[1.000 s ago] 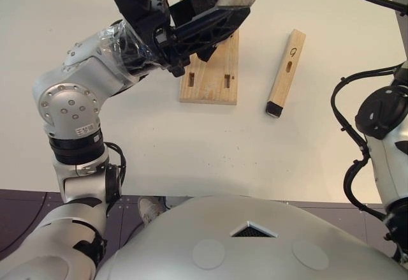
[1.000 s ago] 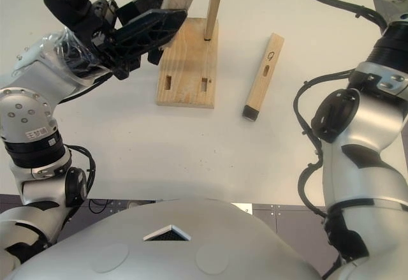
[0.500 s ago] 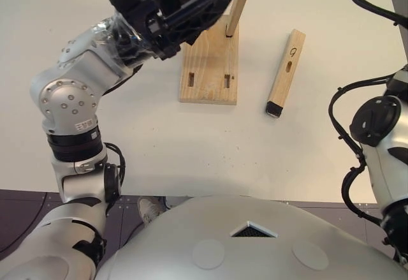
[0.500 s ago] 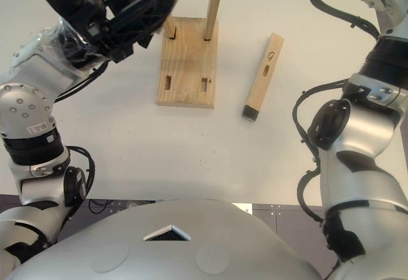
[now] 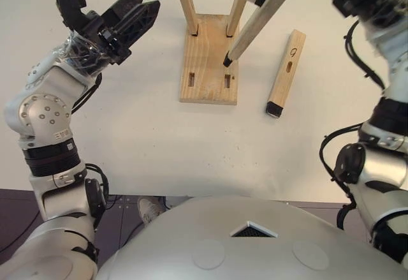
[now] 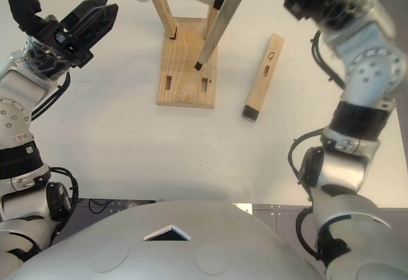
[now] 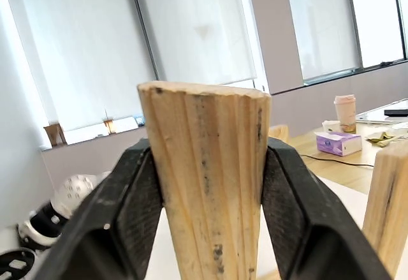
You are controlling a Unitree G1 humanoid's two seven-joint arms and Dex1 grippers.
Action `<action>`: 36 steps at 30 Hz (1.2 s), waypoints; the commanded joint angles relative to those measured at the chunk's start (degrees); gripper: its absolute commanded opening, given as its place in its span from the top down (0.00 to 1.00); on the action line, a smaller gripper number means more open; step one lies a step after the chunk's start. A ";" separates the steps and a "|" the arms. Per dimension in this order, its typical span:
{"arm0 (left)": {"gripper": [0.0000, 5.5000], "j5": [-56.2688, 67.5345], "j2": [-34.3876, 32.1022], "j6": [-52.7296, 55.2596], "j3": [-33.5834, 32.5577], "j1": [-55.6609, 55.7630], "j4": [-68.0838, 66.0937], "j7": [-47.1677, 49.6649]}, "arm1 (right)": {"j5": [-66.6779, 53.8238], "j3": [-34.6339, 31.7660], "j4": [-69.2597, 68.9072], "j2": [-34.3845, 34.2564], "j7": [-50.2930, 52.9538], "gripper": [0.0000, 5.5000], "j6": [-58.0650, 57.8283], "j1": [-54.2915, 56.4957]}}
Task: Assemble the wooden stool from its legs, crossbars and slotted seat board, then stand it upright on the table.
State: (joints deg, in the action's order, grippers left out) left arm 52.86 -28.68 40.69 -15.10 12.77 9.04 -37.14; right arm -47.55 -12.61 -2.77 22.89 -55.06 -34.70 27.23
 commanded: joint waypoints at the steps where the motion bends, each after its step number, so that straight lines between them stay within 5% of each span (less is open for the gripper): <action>1: 0.42 -1.95 0.10 -1.35 -0.04 -0.55 -2.75 -1.23 | 3.95 2.97 -1.63 -0.96 -1.67 0.62 5.77 -2.93; 13: 0.42 -4.43 0.50 -1.57 -0.32 1.01 -7.86 -3.08 | 9.86 8.16 9.08 1.95 -7.65 0.62 10.42 -2.77; 36: 0.42 -4.68 2.36 -1.01 -0.20 0.55 -8.34 -3.11 | 4.16 4.64 10.62 1.44 -6.52 0.63 5.52 -0.90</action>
State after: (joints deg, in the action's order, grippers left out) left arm 48.87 -26.40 39.50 -15.39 12.94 1.06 -40.06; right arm -43.35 -8.45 7.75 25.07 -62.05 -27.66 25.79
